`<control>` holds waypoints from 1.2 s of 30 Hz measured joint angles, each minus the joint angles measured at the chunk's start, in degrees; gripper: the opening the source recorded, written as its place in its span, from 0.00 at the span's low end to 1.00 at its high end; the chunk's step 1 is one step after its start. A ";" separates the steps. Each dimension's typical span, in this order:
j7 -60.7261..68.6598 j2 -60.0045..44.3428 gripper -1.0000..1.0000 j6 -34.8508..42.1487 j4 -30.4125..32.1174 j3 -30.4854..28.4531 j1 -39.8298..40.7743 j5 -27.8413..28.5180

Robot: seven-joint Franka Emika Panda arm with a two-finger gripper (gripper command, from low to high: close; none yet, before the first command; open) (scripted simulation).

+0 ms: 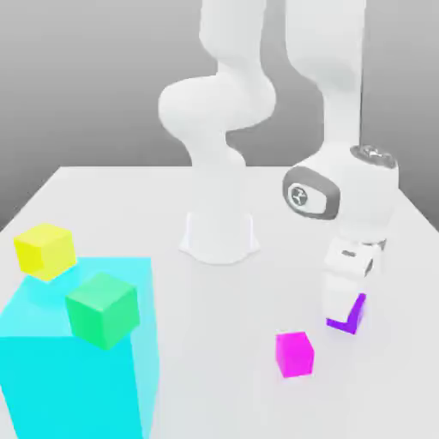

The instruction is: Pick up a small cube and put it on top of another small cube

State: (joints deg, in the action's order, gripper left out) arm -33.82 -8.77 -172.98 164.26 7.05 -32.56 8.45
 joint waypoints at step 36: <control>-3.26 23.62 1.00 49.02 -26.33 -29.35 38.83 -1.83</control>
State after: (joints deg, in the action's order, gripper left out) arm -37.08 14.85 -123.97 137.93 -22.30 6.27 6.62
